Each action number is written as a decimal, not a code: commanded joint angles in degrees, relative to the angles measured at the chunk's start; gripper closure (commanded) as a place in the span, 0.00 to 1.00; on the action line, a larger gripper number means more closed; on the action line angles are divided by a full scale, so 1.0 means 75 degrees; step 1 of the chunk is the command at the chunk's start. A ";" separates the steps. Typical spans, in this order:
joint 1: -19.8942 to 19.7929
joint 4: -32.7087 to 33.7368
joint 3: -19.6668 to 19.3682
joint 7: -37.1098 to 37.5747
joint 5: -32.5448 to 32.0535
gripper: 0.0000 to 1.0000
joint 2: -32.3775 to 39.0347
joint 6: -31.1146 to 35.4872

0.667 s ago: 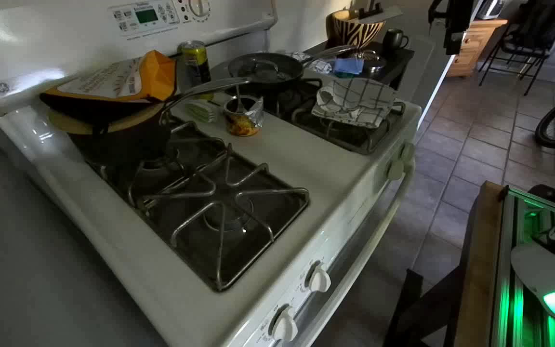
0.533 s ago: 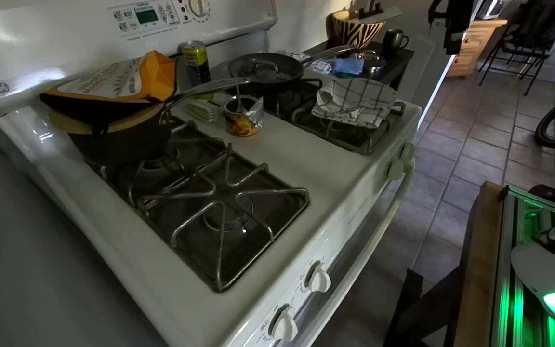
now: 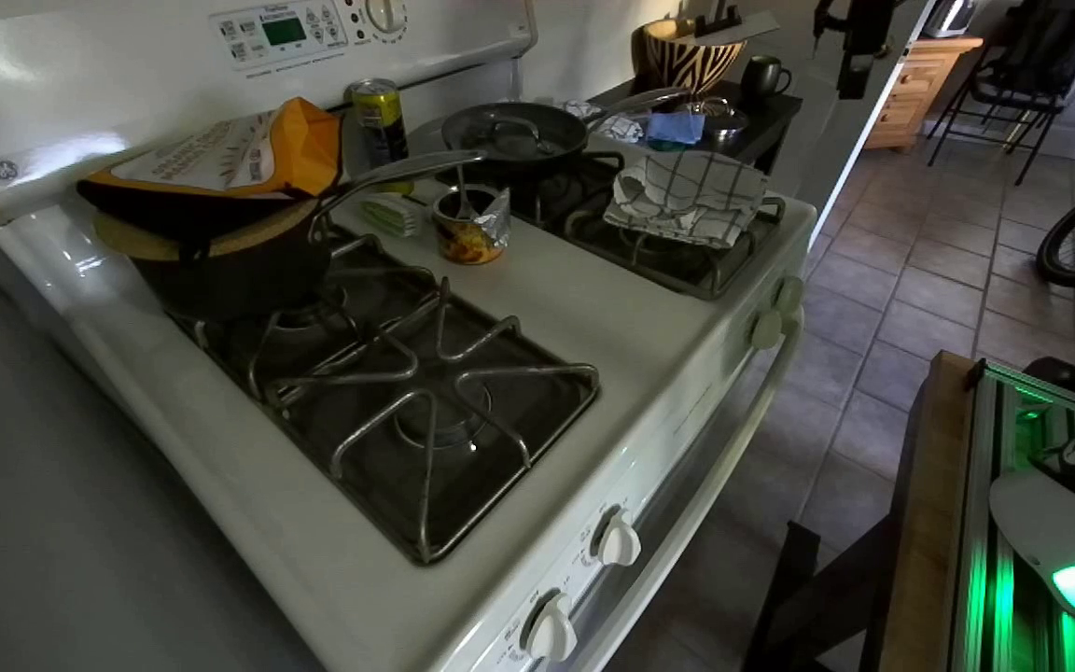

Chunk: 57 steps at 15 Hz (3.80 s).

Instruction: Put the lid on the towel

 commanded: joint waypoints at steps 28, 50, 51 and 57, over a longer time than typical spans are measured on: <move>-0.0181 0.4112 0.1868 -0.0181 0.1716 0.00 0.5349 0.5239; -0.0482 0.4219 0.2147 0.0426 0.1198 0.91 0.5825 0.5045; -0.0498 0.4220 0.2151 0.0390 0.1167 0.99 0.5843 0.5082; -0.0605 0.4164 0.2323 0.0017 0.1264 0.95 0.5643 0.4897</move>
